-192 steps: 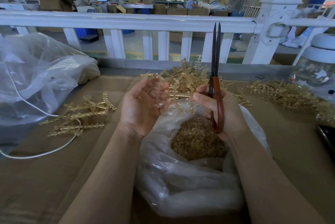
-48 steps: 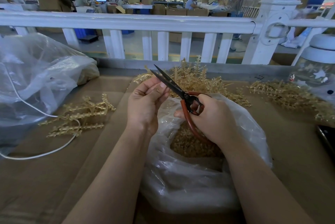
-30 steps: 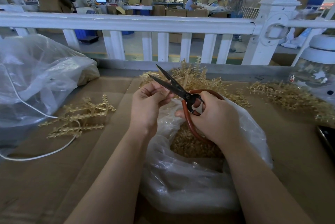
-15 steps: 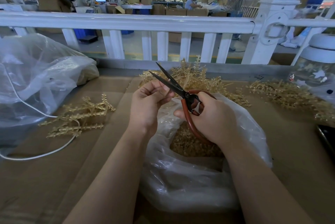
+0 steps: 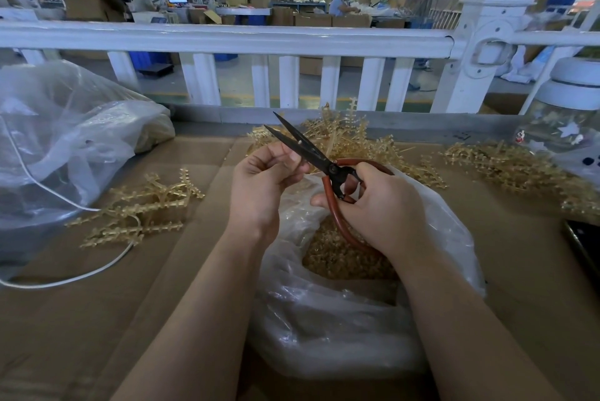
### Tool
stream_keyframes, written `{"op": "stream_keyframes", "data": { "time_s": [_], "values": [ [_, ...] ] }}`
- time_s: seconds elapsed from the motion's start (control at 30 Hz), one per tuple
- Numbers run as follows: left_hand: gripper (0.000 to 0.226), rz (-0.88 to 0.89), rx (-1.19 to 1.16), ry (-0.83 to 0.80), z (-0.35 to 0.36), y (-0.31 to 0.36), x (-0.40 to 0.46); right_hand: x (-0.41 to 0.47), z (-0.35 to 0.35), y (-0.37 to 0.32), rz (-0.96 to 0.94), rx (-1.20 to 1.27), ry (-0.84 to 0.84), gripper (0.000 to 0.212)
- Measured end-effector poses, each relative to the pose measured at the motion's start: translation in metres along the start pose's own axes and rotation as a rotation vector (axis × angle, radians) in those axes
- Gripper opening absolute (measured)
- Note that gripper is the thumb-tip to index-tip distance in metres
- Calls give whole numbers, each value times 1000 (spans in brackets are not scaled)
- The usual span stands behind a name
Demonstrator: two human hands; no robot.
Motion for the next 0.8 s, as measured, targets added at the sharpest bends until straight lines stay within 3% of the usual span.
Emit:
{"op": "stream_keyframes", "data": {
  "time_s": [0.27,0.57,0.67,0.8],
  "values": [
    [20,-115,-71,19,0,-1,0,-2,2,1,38,66,-19,71],
    [11,-318,73,-11,9,-11,-6,3,5,-3,368,671,-62,17],
    [23,-344,72,-36,10,-10,-8,4,6,0,409,685,-75,5],
    [15,-323,102,-61,11,-8,-8,5,7,-2,411,652,-60,5]
  ]
}}
Point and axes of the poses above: each hand's wrist, its own x-axis towards the middle knuckle, its own z-axis out of the palm, y = z × x, the point moved 1 cm from there along x, towards the middle knuckle, and after that the axes turned 8 degrees about y, right-handed, at the moved point
